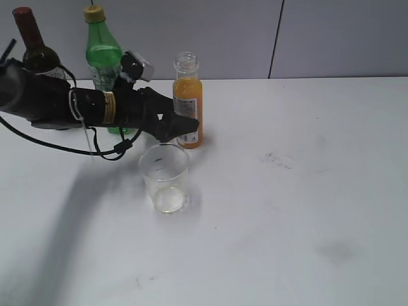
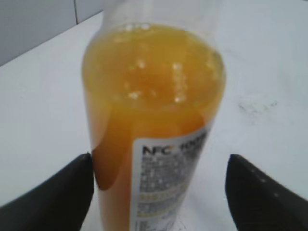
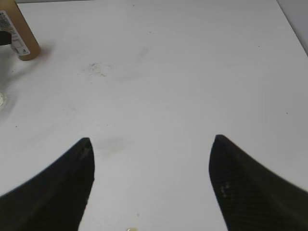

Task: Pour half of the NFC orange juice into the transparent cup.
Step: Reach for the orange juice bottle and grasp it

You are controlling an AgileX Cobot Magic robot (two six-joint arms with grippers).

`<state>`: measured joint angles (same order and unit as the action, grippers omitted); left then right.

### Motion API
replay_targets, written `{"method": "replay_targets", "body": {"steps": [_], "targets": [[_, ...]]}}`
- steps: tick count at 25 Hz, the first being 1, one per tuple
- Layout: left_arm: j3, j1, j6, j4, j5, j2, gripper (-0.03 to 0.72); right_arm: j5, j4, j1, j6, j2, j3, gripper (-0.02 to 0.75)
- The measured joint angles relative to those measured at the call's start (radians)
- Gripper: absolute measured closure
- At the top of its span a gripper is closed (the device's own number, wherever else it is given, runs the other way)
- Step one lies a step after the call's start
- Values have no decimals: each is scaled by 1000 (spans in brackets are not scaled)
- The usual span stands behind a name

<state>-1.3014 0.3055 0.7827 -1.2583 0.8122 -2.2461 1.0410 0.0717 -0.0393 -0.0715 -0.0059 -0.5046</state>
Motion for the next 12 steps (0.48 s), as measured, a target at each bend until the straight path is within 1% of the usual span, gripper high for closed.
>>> {"method": "replay_targets", "body": {"steps": [4, 12], "targets": [[-31, 14, 0, 31, -21, -36, 38, 0, 0, 0, 0, 0, 0, 166], [-33, 43, 0, 62, -60, -46, 105, 0, 0, 0, 0, 0, 0, 166]]}}
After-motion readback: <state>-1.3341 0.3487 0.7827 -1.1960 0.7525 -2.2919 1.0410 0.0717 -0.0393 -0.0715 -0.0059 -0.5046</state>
